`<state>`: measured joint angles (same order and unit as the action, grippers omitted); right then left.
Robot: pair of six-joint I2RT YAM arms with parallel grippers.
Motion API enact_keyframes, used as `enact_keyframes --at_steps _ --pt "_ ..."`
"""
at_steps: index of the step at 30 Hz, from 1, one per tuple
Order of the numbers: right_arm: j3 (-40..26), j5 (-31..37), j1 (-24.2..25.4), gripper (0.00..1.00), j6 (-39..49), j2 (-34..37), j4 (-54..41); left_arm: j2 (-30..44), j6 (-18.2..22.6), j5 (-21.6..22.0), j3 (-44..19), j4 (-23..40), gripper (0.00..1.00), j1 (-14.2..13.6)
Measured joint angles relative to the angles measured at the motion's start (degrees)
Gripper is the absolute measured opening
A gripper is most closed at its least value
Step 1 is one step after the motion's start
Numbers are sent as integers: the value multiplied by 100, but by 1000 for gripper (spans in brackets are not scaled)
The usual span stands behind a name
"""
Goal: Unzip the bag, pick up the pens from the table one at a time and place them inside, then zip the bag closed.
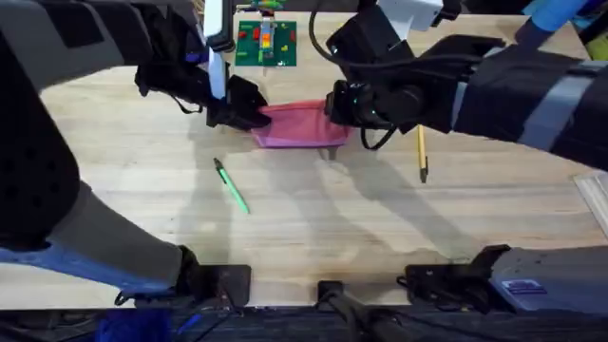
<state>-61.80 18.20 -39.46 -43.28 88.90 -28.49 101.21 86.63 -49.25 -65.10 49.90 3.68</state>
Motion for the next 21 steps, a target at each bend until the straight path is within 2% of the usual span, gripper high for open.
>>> enact_keyframes --at_steps 4,8,21 --pt "0 0 0 137 -1 0 0 0 0 0 0 -1 43 0" --pt "0 -6 0 47 -3 0 0 0 0 0 0 1 43 0" --pt "0 -205 -11 30 89 -587 -157 0 1 0 0 -1 43 32"
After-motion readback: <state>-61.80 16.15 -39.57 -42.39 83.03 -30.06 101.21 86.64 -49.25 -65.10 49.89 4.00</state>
